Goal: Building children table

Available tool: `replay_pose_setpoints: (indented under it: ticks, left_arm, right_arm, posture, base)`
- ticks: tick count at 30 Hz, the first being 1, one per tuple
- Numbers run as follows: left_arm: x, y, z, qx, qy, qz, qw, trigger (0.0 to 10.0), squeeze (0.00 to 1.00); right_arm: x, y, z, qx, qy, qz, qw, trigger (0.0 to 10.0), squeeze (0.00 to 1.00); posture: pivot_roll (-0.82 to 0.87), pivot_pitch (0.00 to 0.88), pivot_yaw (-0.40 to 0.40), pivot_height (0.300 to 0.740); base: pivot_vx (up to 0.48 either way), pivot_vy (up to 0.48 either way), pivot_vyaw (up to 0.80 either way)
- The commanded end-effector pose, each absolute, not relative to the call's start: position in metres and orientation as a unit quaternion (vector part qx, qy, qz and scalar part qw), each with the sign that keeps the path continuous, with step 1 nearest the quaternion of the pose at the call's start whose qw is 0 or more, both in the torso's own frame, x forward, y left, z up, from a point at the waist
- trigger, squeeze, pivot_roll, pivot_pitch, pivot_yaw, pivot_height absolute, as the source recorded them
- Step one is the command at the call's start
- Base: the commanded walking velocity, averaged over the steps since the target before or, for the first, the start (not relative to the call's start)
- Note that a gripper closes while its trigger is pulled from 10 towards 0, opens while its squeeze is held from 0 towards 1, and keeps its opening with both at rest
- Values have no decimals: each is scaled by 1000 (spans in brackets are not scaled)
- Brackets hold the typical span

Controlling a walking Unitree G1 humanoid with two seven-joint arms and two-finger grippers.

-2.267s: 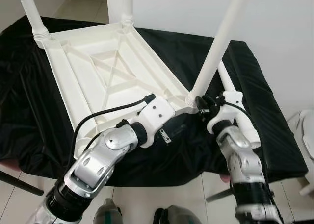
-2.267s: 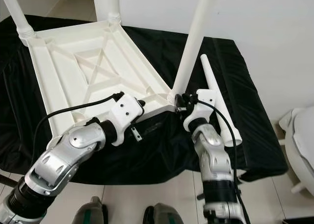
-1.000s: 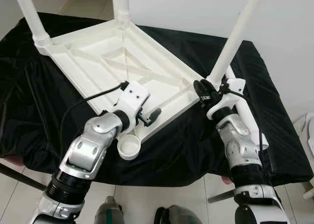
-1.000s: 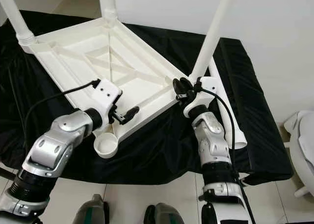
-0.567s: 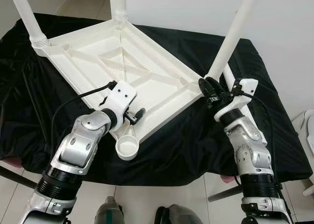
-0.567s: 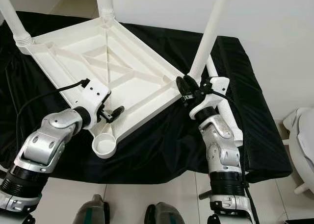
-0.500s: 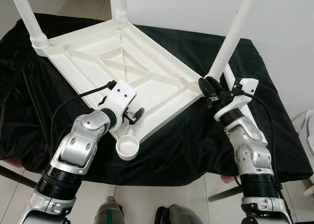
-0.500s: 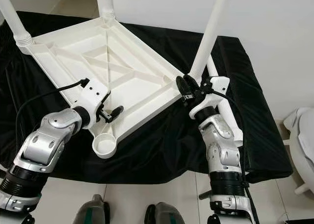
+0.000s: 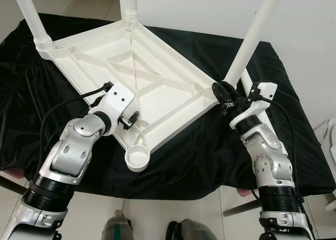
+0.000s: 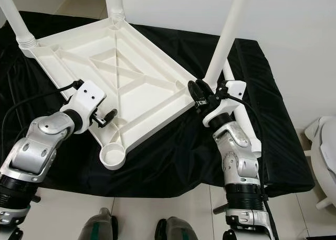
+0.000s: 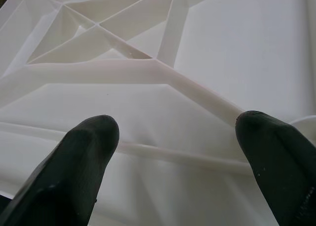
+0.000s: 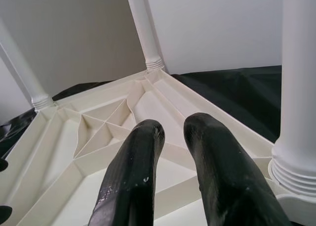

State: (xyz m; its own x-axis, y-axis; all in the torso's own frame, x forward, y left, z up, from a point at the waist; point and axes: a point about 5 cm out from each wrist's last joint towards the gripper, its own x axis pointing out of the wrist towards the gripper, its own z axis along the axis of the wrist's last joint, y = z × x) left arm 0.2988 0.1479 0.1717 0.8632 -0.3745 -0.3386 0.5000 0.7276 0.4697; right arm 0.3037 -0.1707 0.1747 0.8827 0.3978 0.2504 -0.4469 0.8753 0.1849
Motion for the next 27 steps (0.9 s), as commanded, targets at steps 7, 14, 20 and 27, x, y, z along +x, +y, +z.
replay_pose_setpoints:
  ticks: [7, 14, 20, 27]
  left_arm:
    - [295, 160, 172, 317, 112, -274, 901, 10000, 0]
    - [291, 175, 174, 347, 120, -297, 881, 10000, 0]
    - [289, 177, 172, 374, 123, -319, 862, 10000, 0]
    - [287, 148, 164, 385, 106, -361, 843, 10000, 0]
  right_arm:
    - [301, -177, 176, 114, -101, 222, 963, 10000, 0]
    - [301, -178, 177, 109, -101, 225, 963, 10000, 0]
    - [302, -179, 178, 105, -100, 229, 963, 10000, 0]
    - [305, -180, 182, 99, -105, 230, 963, 10000, 0]
  posture:
    - [5, 39, -49, 740]
    - [-5, 33, -42, 740]
    - [-3, 30, -44, 740]
    - [-13, 17, -46, 740]
  base:
    - [0, 0, 0]
    - [0, 0, 0]
    - [0, 0, 0]
    - [0, 0, 0]
